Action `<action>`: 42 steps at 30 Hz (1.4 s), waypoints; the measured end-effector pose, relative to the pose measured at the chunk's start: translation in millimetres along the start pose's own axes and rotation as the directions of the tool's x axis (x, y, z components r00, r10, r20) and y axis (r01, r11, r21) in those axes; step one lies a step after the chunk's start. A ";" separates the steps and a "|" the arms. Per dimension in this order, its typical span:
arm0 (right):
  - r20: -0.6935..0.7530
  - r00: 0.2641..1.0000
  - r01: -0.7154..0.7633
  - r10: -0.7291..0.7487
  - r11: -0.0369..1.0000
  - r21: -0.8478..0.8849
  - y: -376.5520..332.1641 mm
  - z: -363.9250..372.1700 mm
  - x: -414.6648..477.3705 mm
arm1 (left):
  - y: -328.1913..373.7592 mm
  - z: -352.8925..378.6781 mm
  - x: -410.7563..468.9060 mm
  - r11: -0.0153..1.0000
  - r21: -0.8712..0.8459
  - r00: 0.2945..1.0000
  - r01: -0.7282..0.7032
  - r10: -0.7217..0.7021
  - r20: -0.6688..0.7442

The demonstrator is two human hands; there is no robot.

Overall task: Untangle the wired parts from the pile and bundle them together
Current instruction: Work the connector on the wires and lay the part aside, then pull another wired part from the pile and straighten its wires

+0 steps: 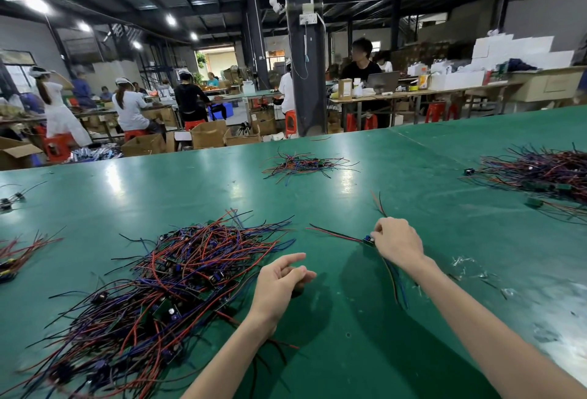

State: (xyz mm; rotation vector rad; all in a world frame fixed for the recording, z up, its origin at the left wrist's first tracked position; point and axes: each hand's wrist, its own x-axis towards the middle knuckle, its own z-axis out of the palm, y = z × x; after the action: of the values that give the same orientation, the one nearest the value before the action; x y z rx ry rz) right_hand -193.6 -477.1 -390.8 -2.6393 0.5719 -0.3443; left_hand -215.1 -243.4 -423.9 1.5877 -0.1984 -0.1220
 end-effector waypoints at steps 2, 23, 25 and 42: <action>0.019 0.999 0.032 -0.033 0.998 0.050 -0.4 5.5 3.5 | 0.9 -0.4 -1.2 1.000 -0.011 1.000 -0.001 0.001 -0.005; -0.127 0.990 0.025 -0.064 0.958 -0.287 26.8 19.0 32.1 | 9.9 0.4 -6.8 1.000 -0.021 0.999 -0.005 0.004 -0.054; -0.118 0.992 0.021 -0.048 0.976 -0.218 31.4 18.5 33.7 | 10.2 -0.2 -8.0 1.000 -0.025 0.998 -0.016 0.014 -0.064; -0.065 0.960 0.225 -0.272 0.890 -0.397 -16.2 32.5 -30.0 | 42.3 -56.5 -20.1 0.089 0.969 0.950 0.232 0.194 -0.246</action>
State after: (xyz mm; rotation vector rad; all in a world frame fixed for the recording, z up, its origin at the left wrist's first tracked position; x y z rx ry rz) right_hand -204.3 -439.2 -416.8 -3.1038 0.3632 -0.5147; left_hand -225.5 -184.7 -381.0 3.0488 0.0564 0.3805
